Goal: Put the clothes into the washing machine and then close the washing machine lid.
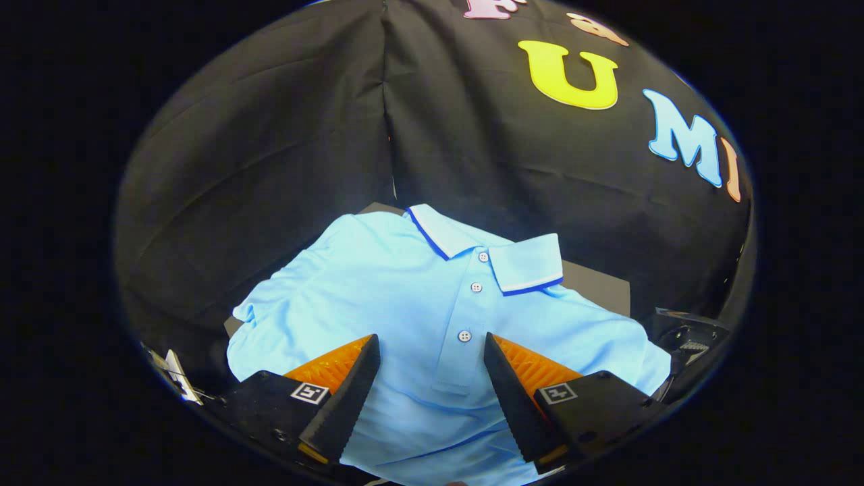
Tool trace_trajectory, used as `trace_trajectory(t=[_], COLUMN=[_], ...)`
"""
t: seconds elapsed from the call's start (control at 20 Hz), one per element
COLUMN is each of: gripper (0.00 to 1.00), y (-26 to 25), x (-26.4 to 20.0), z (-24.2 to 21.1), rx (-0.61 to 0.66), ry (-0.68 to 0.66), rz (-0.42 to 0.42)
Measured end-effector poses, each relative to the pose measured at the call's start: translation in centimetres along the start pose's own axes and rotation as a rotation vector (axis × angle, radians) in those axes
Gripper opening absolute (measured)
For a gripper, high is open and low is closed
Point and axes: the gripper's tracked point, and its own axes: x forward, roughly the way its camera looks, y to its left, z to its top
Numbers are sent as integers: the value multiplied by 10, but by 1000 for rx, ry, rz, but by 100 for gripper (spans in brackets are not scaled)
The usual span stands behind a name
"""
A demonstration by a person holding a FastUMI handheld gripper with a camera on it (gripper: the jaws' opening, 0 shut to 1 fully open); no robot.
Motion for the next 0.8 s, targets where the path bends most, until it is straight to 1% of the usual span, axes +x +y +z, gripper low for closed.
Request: trace_trajectory(t=[0.05, 0.2, 0.25, 0.3, 0.35, 0.45, 0.55, 0.65, 0.8], gripper=[97, 97, 96, 97, 92, 92, 67, 42, 42], y=[1, 0, 0, -1, -1, -2, -2, -2, -2], x=[0, 2, -1, -2, -3, -4, -2, -3, -4], z=[3, -1, -2, -3, -2, -3, 0, -2, -2], rx=[-17, -59, -64, -58, -56, -69, -33, -31, -50], ry=[-5, 32, 28, 52, 59, 78, 49, 44, 66], rz=[-2, -3, 1, 3, 2, 10, 14, 13, -1])
